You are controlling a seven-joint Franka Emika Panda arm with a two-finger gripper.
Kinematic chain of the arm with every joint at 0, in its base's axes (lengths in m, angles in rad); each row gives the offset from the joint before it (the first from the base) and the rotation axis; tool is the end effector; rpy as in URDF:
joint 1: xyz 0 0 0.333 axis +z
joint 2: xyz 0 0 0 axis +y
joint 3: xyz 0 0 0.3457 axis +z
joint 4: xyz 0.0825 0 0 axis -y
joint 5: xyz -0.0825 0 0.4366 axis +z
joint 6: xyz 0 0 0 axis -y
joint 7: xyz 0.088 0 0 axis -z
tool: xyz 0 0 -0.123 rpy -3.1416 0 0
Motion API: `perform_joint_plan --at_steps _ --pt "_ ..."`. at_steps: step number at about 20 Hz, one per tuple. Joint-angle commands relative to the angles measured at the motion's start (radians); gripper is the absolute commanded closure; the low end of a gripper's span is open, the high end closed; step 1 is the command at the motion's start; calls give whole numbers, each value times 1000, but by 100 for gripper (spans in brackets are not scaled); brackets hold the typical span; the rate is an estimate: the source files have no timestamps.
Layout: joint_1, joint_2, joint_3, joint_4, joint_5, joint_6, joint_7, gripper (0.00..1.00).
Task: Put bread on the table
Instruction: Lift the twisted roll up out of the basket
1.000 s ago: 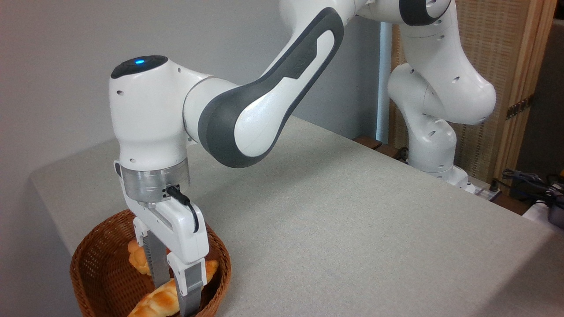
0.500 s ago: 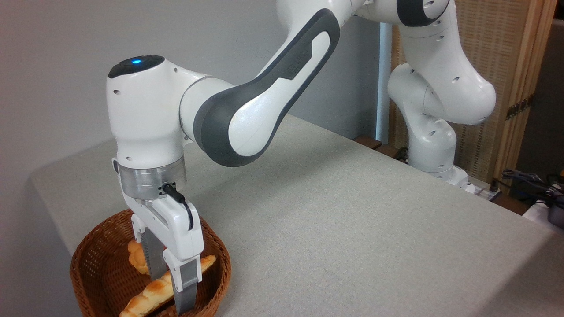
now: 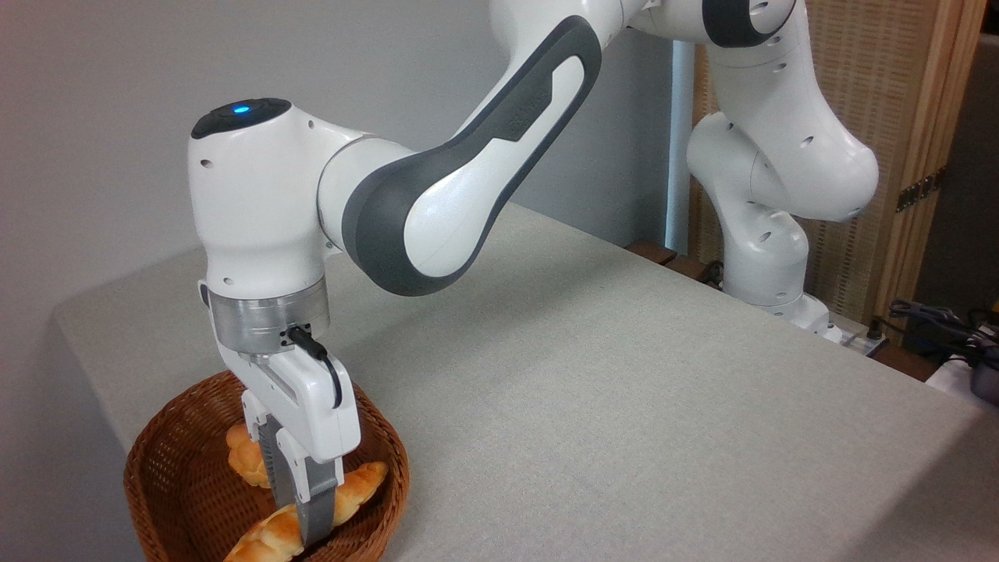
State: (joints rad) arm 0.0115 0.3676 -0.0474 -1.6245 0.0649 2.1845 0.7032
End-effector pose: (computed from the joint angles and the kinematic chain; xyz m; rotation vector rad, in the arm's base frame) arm 0.7430 -0.0196 0.4191 -2.8102 1.1331 -0.2572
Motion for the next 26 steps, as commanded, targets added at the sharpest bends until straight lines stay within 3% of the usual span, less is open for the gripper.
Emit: perform_joint_plan --at_steps 1,8,16,19,20,23,26 --pt "4 -4 -9 27 0 1 -7 97" --pt "4 -25 -22 90 1 -15 -16 99" --pt "5 -70 -19 110 -3 -173 -14 100" --pt "18 -142 -3 110 -80 -265 -14 100" --pt "43 -168 -5 107 -97 -297 -11 100" --pt "56 -231 -2 91 -119 -425 -2 100" --pt "56 -336 0 -33 -169 -485 -1 100"
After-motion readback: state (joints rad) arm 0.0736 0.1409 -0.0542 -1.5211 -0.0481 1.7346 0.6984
